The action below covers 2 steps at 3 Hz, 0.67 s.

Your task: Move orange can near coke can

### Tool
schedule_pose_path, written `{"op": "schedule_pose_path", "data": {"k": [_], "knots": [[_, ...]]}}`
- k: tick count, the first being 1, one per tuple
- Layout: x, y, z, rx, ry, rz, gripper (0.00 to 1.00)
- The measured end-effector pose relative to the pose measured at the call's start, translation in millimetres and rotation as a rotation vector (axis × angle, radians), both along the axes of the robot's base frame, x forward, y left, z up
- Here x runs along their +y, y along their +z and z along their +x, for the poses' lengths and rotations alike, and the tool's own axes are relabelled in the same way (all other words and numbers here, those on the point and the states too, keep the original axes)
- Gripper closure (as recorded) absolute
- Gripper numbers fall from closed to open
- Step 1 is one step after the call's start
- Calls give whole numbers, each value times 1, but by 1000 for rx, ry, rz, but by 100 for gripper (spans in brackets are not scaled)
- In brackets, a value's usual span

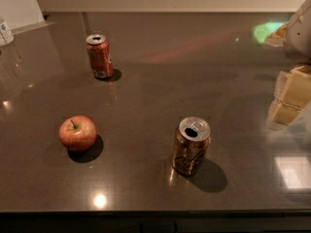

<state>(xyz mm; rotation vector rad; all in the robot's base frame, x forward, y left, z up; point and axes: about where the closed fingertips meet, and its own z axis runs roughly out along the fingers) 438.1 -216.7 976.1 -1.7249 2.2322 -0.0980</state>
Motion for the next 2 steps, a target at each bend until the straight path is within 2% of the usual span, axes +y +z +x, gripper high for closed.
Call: {"op": "schedule_pose_path", "data": {"k": [1,2], "knots": [[1,1,0,-3,1,2,0],[13,-4,-6,1,48,55,0]]}}
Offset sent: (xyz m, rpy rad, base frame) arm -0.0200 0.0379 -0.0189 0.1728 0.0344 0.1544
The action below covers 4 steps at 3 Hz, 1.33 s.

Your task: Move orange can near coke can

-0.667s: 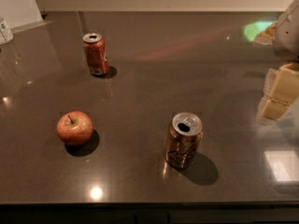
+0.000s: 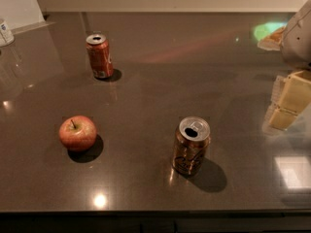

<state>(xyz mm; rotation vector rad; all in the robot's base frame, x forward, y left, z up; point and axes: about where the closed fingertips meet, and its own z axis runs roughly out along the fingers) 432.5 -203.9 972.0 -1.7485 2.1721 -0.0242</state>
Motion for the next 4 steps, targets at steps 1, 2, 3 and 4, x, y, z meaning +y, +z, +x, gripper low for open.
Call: {"op": "schedule_pose_path", "data": {"k": [1,2,3,4], "knots": [[28,-16,-18,10,107,111,0],[61,-32,-39,30,204,224,0],[93,-48,-53,59,272,301,0],[116,-61,-59,81,303,346,0]]}}
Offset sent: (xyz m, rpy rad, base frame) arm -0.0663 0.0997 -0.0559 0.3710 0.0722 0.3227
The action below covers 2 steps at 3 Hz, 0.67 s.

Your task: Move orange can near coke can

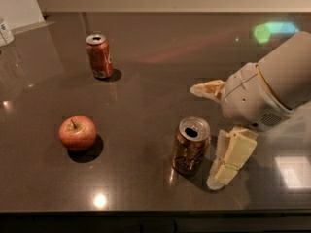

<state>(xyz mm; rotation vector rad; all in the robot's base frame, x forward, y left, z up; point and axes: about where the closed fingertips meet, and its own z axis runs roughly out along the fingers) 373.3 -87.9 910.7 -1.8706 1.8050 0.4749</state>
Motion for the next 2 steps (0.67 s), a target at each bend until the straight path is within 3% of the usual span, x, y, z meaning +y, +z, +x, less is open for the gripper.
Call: {"op": "schedule_pose_path", "data": {"k": [2], "knots": [[15,-15,0,17,3,23,41]]}}
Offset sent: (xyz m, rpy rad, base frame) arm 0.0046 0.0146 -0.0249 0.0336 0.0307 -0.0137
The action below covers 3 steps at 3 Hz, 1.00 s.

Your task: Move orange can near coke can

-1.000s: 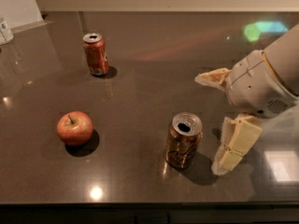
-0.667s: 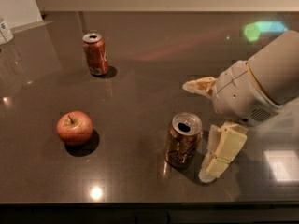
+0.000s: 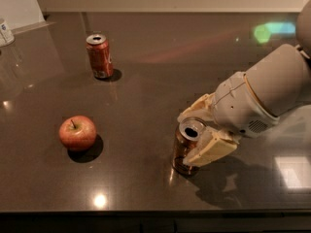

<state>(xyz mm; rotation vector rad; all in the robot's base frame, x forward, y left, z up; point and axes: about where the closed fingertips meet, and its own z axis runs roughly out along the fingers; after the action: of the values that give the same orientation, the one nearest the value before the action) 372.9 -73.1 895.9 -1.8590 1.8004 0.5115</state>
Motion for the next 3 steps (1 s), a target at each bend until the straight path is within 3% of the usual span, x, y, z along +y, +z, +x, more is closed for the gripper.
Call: {"op": "schedule_pose_path", "data": {"k": [1,2,3], "knots": [[-3,0,5,-4,-14,2,65],[9,17,16,-14,-24,12,87],[35,49,43,-31,-48,31,100]]}}
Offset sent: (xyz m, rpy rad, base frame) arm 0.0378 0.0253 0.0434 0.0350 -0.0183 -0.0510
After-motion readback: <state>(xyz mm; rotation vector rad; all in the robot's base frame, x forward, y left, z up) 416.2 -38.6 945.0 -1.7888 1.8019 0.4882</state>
